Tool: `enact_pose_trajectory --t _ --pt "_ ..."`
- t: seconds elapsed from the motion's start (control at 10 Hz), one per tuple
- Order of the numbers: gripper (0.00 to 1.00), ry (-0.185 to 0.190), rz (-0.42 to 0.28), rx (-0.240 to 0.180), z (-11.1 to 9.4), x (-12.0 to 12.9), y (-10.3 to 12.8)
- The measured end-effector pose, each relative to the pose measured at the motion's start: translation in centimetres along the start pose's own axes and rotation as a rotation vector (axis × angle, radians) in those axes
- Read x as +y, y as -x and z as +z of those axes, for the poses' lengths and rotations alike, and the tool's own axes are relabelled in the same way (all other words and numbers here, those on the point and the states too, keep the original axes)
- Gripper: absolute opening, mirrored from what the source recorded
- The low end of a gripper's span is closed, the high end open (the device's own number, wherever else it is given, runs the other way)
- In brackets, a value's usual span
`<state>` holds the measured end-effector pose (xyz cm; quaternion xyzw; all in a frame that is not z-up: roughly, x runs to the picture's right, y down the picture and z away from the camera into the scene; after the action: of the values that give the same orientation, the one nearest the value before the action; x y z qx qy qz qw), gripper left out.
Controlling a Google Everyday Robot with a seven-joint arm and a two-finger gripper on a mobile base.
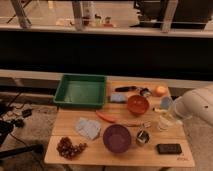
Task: Place banana in paper cup
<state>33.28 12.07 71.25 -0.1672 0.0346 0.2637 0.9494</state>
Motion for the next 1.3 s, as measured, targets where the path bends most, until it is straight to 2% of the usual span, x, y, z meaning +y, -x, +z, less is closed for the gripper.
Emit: enact_pose_trajectory --t 1.3 --pt "0.00 -0.009 0.029 0.007 0.7 -0.4 -1.5"
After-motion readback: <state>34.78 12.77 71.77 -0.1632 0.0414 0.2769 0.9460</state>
